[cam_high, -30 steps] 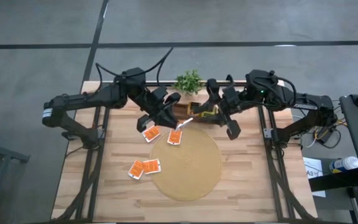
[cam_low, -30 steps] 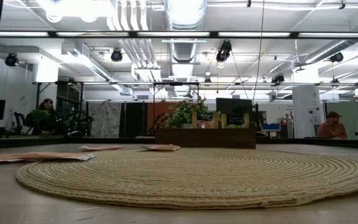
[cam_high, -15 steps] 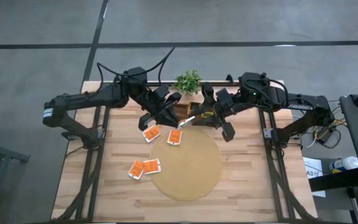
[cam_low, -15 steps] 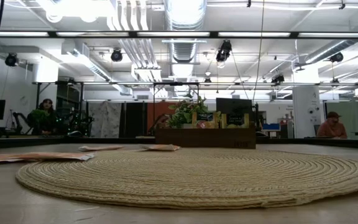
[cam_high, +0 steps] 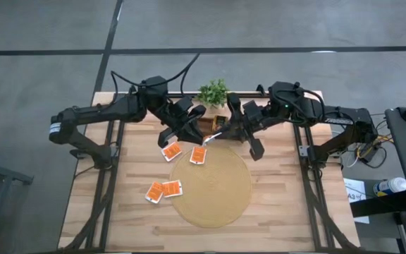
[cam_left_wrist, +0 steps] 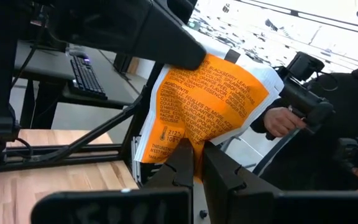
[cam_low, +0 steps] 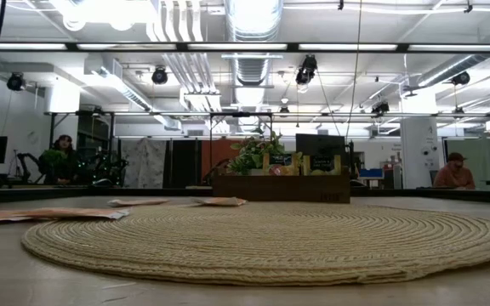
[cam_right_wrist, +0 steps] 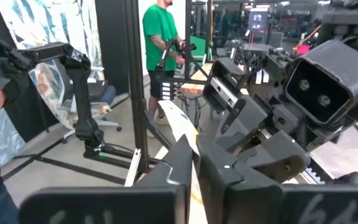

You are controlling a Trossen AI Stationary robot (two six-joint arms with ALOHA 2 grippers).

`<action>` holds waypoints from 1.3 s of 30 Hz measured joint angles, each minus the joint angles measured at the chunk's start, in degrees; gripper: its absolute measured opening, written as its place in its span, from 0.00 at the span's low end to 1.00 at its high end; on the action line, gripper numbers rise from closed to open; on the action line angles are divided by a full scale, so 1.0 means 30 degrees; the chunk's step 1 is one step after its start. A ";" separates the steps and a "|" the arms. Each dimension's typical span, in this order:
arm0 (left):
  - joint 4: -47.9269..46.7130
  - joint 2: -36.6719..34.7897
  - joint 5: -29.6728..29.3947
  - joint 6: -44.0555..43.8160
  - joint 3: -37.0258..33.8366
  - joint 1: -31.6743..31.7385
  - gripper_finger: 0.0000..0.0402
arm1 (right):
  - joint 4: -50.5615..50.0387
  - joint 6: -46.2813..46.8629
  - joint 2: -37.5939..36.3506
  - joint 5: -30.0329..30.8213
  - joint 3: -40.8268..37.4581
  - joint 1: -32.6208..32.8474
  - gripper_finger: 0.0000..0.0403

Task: Pick & Place Tea
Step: Put the white tea bag into the left section of the wooden organizer

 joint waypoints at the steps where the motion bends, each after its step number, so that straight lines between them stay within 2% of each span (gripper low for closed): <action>1: -0.0026 0.0000 0.0004 0.0001 0.0000 0.0000 0.03 | -0.0114 0.0009 0.0000 0.0006 0.0000 0.0000 0.04; 7: -0.0068 0.0000 0.0011 0.0200 0.0000 0.0029 0.03 | -0.0676 0.0012 0.0000 0.0118 0.0022 0.0007 0.02; 15: 0.0001 -0.0001 0.0092 0.0036 0.0000 0.0102 0.11 | -0.0756 0.0022 -0.0007 0.0195 0.0022 0.0002 0.02; 20: 0.0046 -0.0041 0.0092 -0.0052 0.0000 0.0102 0.21 | -0.0822 0.0070 -0.0015 0.0268 0.0022 -0.0007 0.02; 26: -0.0024 -0.0079 0.0057 -0.0379 0.0000 0.0192 0.41 | -0.0966 0.0070 -0.0015 0.0685 0.0000 -0.0007 0.02; 30: -0.1294 -0.0218 0.0396 -0.0404 0.0000 0.0516 0.52 | -0.1514 0.0084 -0.0029 0.0778 -0.0007 -0.0080 0.02; 36: -0.4627 -0.0769 0.2760 -0.0851 0.0007 0.1570 0.57 | -0.2193 0.0084 -0.0147 0.1609 -0.0015 -0.0080 0.02; 39: -0.5671 -0.1267 0.3015 -0.0131 0.0007 0.2064 0.57 | -0.2551 0.0205 -0.0182 0.1712 -0.0015 -0.0250 0.02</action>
